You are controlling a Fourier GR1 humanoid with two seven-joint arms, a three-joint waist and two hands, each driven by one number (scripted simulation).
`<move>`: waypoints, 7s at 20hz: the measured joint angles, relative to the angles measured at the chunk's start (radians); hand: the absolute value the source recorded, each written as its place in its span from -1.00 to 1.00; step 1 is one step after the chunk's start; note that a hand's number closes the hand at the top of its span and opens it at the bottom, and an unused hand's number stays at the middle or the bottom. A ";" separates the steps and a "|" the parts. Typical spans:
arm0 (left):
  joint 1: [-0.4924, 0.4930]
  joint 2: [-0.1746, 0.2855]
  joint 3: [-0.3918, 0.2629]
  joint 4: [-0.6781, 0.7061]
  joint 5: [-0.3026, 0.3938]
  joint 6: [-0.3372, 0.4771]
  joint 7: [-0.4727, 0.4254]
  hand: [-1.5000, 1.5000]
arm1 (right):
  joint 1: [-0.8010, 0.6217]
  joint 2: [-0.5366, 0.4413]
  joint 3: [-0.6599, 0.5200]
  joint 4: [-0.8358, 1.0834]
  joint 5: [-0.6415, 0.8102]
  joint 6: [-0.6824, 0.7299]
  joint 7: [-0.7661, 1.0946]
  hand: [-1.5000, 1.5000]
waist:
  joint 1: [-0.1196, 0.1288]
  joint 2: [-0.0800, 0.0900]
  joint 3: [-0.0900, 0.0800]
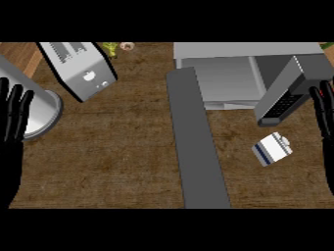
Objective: Pick up the milk, place it into the microwave and close the microwave
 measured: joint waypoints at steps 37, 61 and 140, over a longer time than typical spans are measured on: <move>0.506 -0.087 -0.113 -0.088 0.046 -0.037 -0.214 -1.00 | 0.196 0.106 0.001 0.237 0.030 -0.050 -0.312 -1.00 | 0.020 0.021 -0.043; 0.631 -0.086 -0.163 -0.096 0.029 -0.067 -0.315 -1.00 | 0.058 -0.014 -0.221 0.802 0.004 -0.019 -0.626 -1.00 | 0.021 0.021 -0.042; 0.747 -0.061 -0.007 -0.119 0.183 -0.188 -0.374 -1.00 | -0.138 0.061 -0.092 1.048 -0.092 0.339 -0.641 1.00 | 0.001 0.012 -0.045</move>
